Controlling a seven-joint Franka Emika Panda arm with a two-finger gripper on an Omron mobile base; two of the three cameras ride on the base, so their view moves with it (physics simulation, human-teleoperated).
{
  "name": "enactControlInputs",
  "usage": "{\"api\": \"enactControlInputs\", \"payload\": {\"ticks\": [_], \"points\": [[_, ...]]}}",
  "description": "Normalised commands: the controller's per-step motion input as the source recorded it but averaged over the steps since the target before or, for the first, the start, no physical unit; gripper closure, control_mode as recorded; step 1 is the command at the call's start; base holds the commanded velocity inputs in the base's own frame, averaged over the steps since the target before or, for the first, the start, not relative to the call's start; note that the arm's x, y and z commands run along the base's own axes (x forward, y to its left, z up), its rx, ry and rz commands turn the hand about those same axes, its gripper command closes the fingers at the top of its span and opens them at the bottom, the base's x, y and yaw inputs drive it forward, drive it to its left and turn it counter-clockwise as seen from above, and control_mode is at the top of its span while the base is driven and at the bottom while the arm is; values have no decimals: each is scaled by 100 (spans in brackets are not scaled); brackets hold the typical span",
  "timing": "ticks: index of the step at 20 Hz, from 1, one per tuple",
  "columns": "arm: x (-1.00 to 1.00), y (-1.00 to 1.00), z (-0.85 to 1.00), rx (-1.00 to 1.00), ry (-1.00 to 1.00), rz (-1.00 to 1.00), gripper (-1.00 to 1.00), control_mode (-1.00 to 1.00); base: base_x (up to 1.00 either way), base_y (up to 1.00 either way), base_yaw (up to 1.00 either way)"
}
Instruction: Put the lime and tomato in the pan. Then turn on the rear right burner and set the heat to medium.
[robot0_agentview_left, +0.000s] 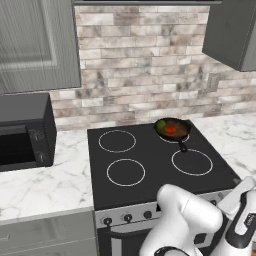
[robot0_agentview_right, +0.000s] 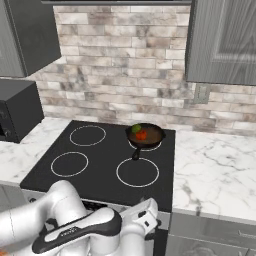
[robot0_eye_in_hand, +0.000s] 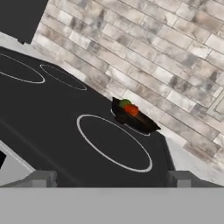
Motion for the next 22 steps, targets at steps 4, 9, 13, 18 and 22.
{"api": "enactControlInputs", "payload": {"ticks": [4,9,13,18,22], "points": [[-11,-21,0,21,0,0,-100,-100,0,0,0],[0,-46,0,21,0,0,-100,-100,0,0,0],[0,-38,-8,16,0,0,-100,-100,0,0,0],[0,-10,-31,2,0,0,-100,-100,0,0,0],[0,0,-43,11,0,0,-100,-100,0,0,0]]}}
